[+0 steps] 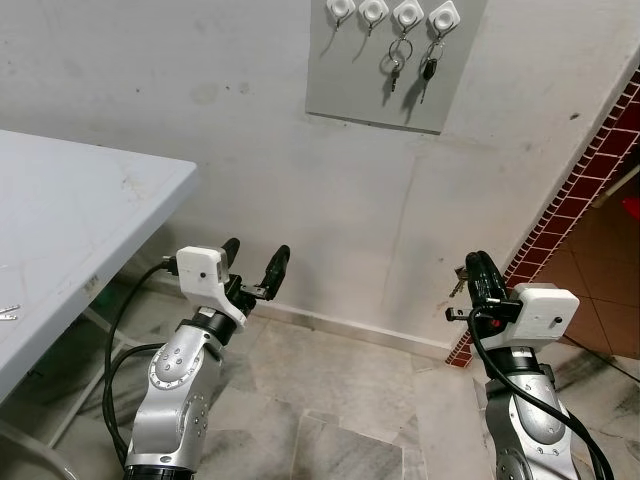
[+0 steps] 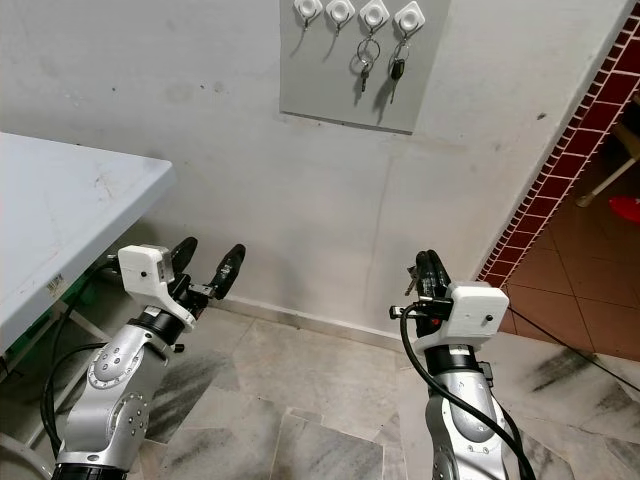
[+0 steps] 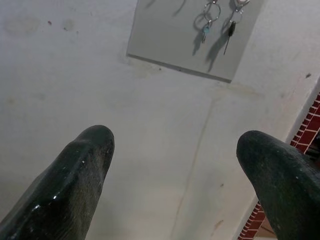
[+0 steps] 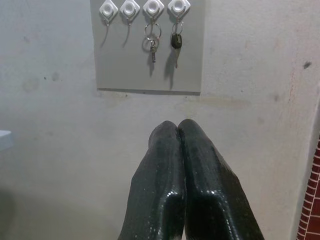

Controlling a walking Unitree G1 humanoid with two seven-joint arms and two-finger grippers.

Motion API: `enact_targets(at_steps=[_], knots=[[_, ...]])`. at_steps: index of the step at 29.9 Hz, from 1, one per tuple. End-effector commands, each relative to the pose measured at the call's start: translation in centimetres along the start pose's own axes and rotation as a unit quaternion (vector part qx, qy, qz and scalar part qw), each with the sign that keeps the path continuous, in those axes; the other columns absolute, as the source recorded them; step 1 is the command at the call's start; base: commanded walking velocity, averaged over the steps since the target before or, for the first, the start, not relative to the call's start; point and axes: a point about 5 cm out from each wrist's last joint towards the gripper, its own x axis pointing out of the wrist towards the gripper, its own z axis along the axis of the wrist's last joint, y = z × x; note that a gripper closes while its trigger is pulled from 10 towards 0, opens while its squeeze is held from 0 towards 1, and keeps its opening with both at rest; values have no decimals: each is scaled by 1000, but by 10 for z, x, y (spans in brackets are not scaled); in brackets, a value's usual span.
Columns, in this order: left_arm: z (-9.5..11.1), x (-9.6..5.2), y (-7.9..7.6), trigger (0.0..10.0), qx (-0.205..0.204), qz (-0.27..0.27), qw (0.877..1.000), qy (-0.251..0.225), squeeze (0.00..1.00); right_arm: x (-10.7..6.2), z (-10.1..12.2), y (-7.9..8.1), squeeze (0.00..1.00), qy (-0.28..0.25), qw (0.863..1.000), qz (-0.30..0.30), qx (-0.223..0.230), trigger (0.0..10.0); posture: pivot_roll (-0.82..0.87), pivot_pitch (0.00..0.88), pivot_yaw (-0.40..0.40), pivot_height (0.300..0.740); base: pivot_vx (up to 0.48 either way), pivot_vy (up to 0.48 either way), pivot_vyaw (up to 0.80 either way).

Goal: Hang keys on a hook

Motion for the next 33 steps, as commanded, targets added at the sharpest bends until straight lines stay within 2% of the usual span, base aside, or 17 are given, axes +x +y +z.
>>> enact_targets(at_steps=[1, 8, 33], knots=[[2, 2, 2, 10000, -3, -3, 1000, 6, 0, 3, 4, -4, 0, -10, 1000, -3, -1, 10000, -21, 0, -39, 740, 0, 0, 0], [9, 4, 9, 10000, -10, 3, 1000, -9, 0, 8, 6, -3, 0, -17, 1000, 2, 0, 10000, -12, 0, -44, 740, 116, 0, 0], [10, 8, 7, 10000, -21, 5, 1000, -7, 0, 10, 3, 1, 0, -13, 1000, 15, 2, 10000, -5, 0, -52, 740, 295, 0, 0]])
